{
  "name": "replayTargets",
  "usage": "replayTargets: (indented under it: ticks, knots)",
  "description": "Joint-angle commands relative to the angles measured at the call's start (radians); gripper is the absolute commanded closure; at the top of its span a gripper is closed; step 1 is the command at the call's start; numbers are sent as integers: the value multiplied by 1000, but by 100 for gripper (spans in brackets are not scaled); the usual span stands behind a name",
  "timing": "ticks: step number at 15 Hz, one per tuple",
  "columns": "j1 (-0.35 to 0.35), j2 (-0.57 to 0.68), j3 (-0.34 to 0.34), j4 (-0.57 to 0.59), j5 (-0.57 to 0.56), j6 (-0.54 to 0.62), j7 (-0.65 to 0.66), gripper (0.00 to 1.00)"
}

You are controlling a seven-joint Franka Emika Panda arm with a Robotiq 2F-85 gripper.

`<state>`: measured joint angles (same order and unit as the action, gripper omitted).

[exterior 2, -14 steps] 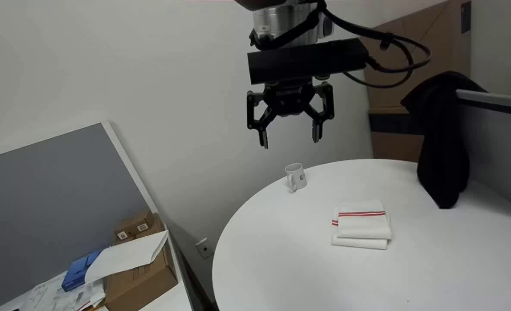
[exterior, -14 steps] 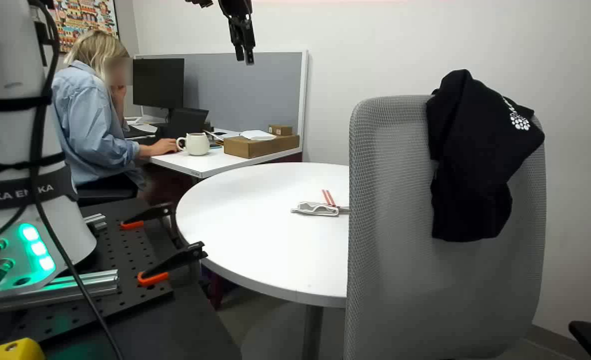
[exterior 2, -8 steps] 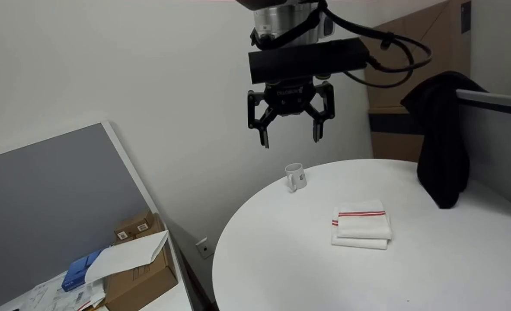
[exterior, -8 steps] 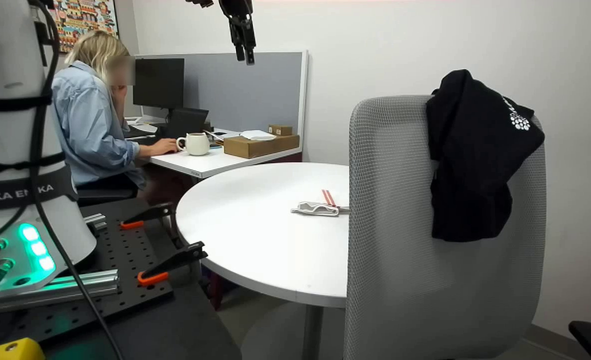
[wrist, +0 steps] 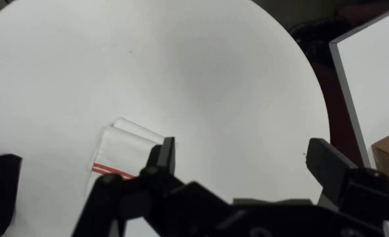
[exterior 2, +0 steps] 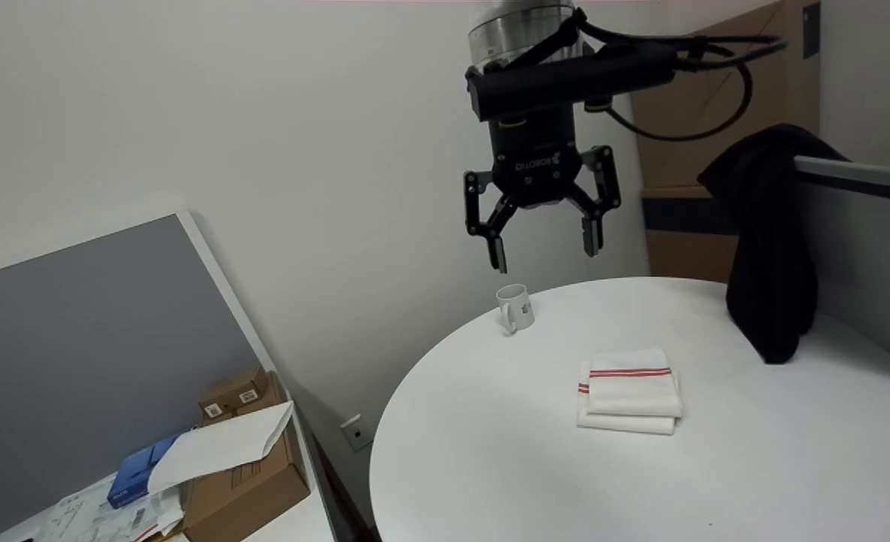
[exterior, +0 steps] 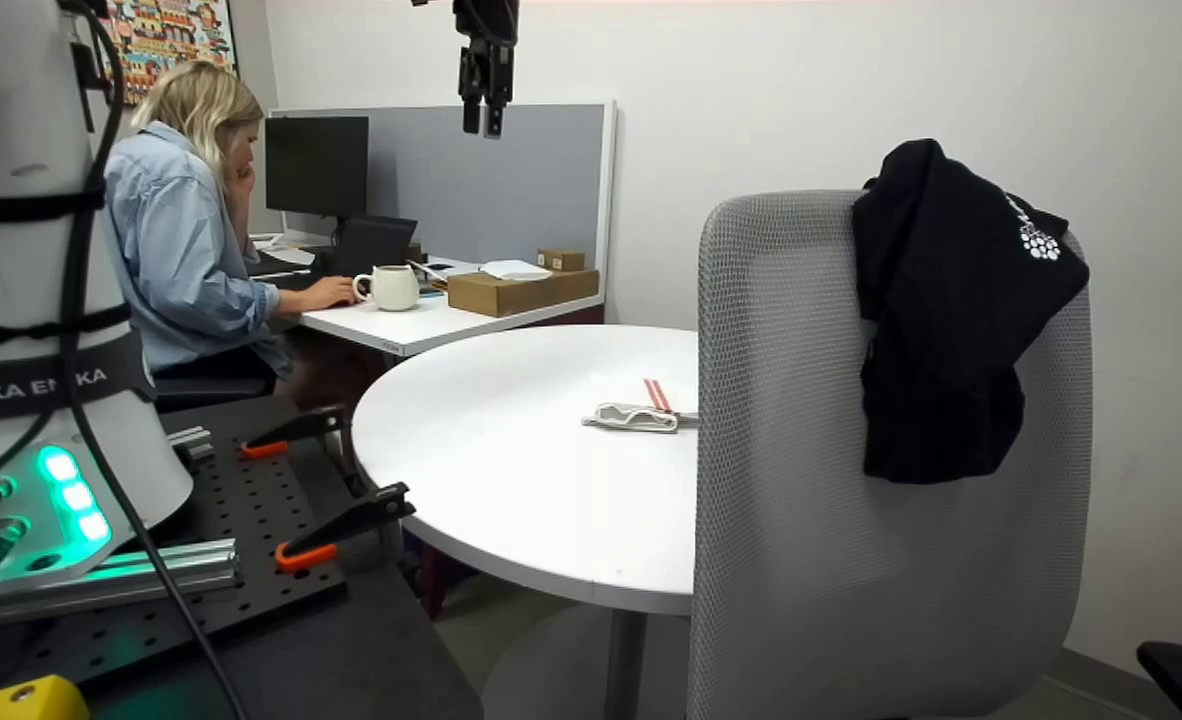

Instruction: Unfold the white and red towel

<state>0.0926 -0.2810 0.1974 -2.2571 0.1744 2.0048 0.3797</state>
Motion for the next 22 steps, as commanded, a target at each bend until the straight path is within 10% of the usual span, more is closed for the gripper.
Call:
replayTargets:
  ticks: [1, 7, 15, 22]
  knots:
    - [0, 185, -20, 205, -40, -197, -45, 0]
    - [25, 464, -30, 495, -262, -397, -48, 0]
    - [-3, 659, -80, 771, -237, -805, -388, 0]
    - [-8, 637, -109, 744, -233, -763, -359, 0]
